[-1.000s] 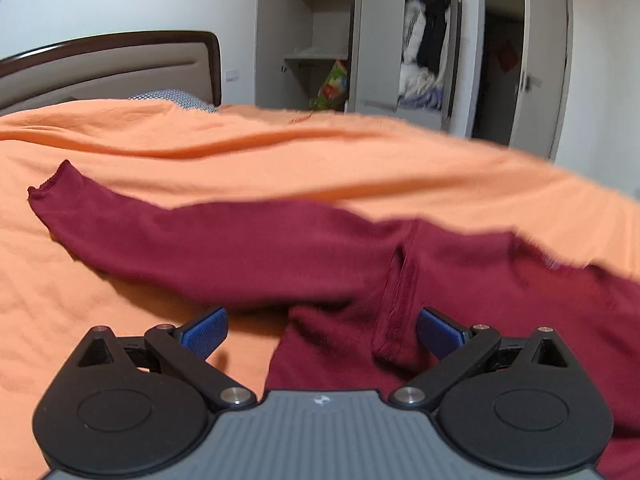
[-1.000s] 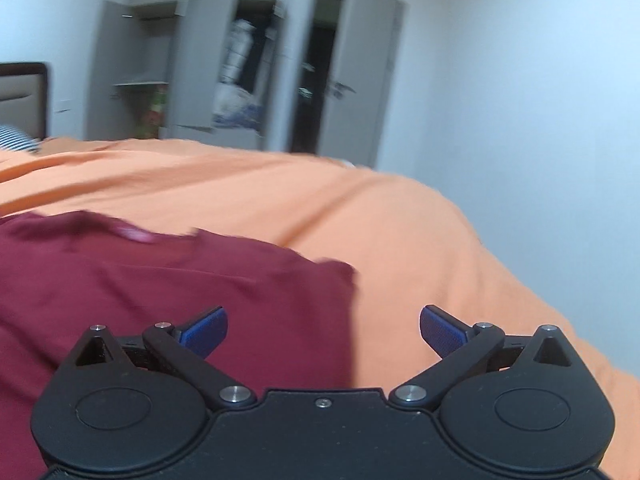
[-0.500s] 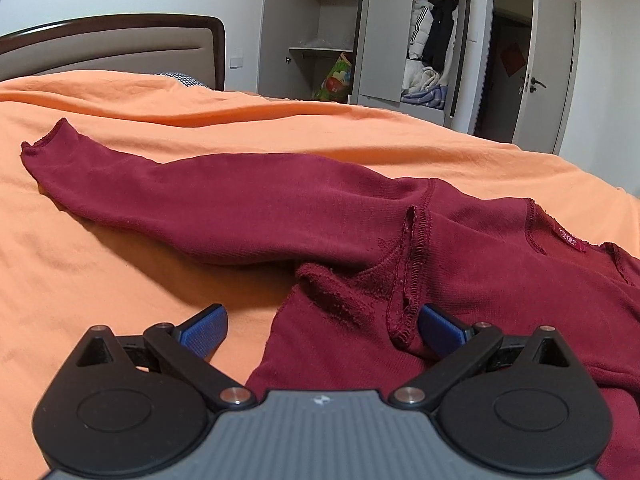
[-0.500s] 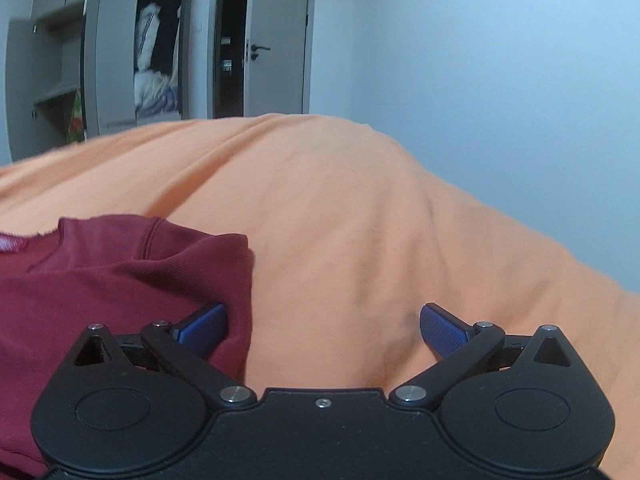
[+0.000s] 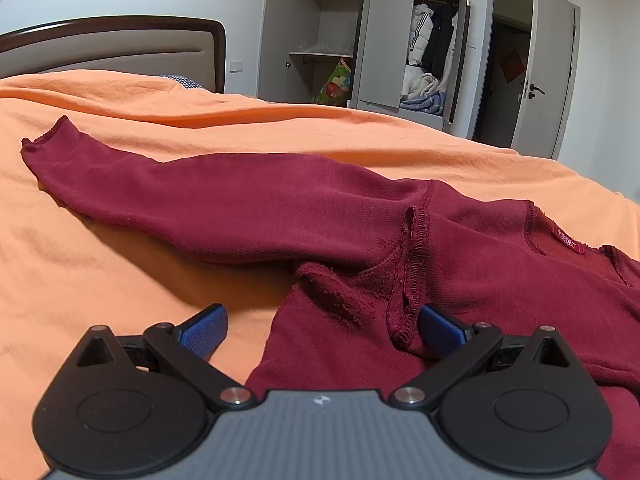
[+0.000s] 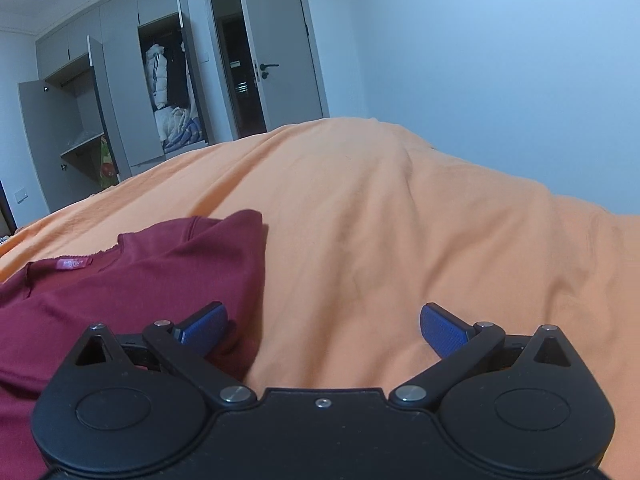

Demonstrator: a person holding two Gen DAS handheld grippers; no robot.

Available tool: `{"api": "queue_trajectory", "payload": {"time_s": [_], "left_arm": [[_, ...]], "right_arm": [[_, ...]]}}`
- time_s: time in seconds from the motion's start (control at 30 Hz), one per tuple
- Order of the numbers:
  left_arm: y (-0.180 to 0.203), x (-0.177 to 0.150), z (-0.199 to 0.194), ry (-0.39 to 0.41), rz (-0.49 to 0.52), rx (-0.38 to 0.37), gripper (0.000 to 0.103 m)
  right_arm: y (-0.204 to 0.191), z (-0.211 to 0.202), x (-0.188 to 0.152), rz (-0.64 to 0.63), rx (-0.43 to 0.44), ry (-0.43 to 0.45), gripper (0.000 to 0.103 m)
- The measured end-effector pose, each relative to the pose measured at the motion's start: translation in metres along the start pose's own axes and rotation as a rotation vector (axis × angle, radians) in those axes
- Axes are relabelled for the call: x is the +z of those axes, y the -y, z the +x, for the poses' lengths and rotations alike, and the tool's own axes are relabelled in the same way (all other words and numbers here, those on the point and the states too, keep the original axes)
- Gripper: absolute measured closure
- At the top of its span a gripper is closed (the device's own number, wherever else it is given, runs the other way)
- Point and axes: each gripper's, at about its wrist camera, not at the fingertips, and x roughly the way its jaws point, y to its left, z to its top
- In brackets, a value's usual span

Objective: Fold small clothes
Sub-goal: 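Move the left gripper to the cuff of the other sleeve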

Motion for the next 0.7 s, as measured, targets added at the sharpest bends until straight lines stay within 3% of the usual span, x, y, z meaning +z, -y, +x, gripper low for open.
{"api": "queue_trajectory", "payload": {"time_s": [0.47, 0.7], "left_arm": [[0.001, 0.000, 0.001, 0.005, 0.006, 0.004, 0.000], [-0.010, 0.023, -0.006, -0.098, -0.004, -0.051, 0.000]], "right_arm": [[-0.002, 0.013, -0.004, -0.034, -0.027, 0.005, 0.000], [-0.007, 0.006, 0.008, -0.058, -0.017, -0.020, 0.000]]}}
